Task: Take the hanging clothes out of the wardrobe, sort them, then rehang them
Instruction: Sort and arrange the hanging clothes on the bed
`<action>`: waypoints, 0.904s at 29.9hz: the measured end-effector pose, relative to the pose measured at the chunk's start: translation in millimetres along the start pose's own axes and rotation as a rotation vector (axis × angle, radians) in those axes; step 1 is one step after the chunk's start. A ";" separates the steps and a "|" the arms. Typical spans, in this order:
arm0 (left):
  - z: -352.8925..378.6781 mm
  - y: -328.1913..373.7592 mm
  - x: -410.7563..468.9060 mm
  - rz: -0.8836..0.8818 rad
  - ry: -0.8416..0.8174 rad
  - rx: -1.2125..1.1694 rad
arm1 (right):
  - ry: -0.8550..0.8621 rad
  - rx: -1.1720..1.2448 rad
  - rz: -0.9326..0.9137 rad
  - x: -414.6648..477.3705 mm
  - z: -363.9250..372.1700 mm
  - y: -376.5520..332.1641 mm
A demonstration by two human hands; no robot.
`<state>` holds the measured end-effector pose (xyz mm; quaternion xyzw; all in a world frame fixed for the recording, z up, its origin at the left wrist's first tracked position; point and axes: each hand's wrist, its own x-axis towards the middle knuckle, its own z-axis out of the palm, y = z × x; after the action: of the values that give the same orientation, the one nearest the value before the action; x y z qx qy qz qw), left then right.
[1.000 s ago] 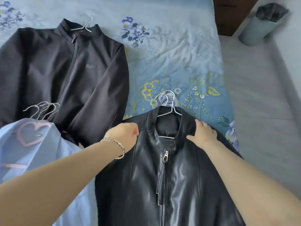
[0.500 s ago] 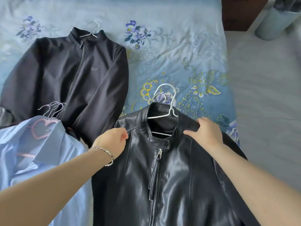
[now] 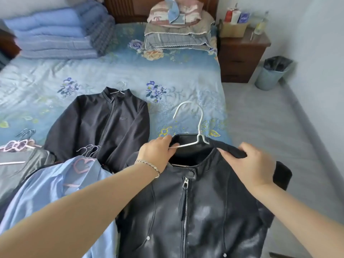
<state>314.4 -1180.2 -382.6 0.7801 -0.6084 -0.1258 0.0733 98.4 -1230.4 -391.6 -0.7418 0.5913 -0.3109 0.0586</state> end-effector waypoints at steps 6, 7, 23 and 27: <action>-115.1 10.5 -24.6 -0.029 0.246 -0.235 | 0.176 -0.021 -0.306 58.8 -99.7 -73.8; -133.4 8.5 -28.1 -0.027 0.266 -0.230 | 0.189 -0.054 -0.384 68.2 -113.1 -91.6; -356.0 -3.3 -82.5 0.088 0.668 -0.357 | 0.382 -0.075 -0.578 115.7 -258.7 -255.8; -354.8 -49.4 -111.6 0.075 0.563 -0.036 | 0.356 0.040 -0.585 97.9 -263.1 -275.0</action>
<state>436.3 -1073.7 -44.1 0.7600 -0.5901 0.0881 0.2578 200.5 -1165.2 -17.8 -0.8127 0.3484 -0.4506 -0.1228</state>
